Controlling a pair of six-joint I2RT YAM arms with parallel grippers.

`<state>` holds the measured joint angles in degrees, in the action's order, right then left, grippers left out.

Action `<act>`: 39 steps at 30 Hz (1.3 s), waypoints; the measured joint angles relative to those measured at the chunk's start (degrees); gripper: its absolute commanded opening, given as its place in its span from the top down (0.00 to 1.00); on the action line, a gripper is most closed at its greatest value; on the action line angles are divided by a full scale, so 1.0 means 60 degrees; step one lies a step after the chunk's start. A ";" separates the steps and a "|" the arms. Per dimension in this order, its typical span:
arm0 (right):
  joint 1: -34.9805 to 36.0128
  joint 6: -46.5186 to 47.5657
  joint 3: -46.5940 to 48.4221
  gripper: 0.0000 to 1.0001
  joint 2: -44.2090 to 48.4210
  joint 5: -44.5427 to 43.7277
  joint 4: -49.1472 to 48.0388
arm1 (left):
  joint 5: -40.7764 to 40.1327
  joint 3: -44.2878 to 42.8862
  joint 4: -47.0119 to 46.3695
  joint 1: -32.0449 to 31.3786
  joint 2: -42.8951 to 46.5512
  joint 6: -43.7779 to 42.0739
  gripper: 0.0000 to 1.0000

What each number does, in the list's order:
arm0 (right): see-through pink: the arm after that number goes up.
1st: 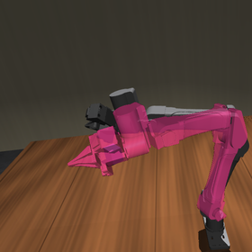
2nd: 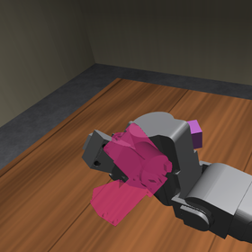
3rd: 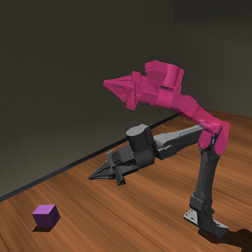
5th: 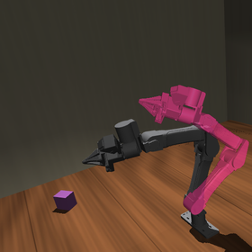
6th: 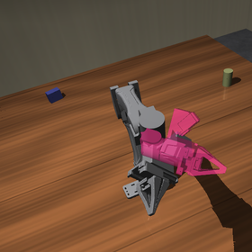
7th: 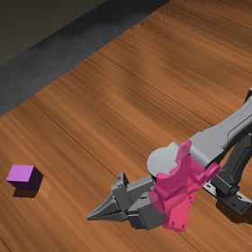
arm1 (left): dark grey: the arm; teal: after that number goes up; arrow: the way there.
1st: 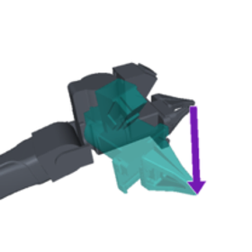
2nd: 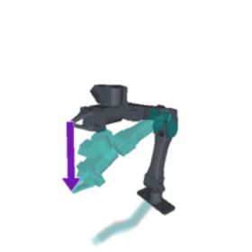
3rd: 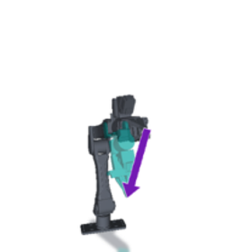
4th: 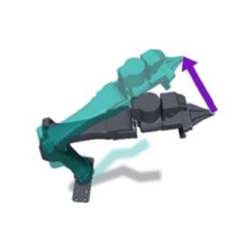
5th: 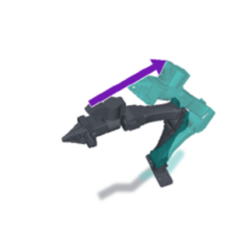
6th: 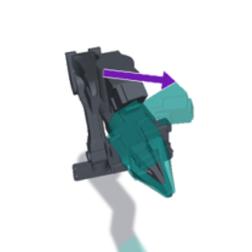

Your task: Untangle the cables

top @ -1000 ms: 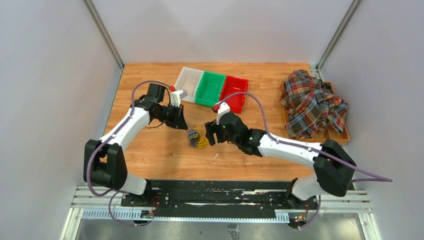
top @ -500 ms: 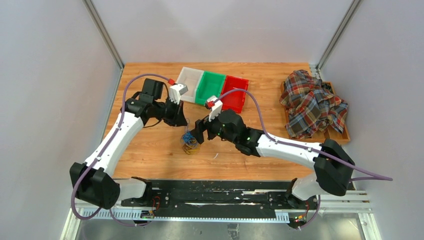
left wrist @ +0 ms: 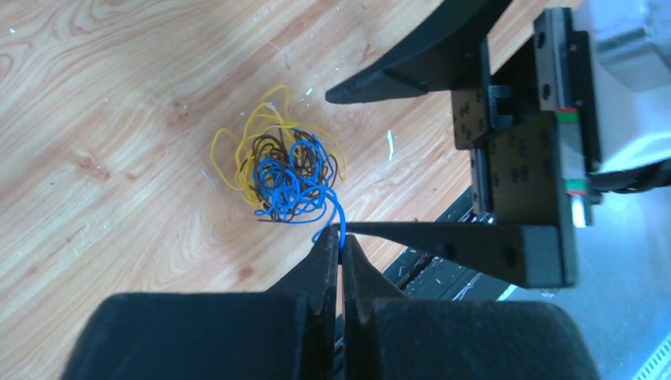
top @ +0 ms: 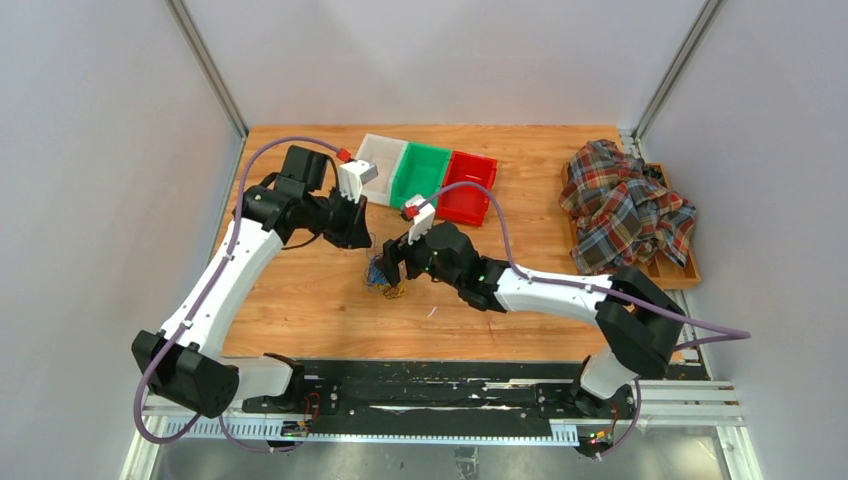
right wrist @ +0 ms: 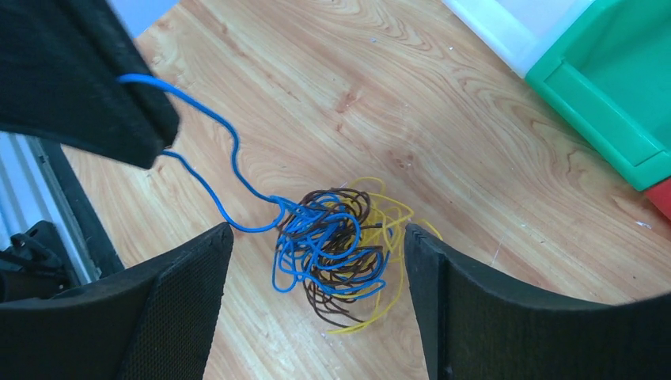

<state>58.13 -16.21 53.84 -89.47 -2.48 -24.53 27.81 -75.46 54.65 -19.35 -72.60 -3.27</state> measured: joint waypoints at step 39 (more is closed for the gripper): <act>-0.0062 -0.0514 0.1519 0.34 -0.1971 -0.0025 -0.1657 | 0.1800 -0.3319 0.2510 -0.0208 -0.0168 -0.0448 0.99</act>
<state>57.76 -19.29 62.96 -101.30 -2.63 -34.48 38.61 -95.37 69.71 -20.60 -73.60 -5.96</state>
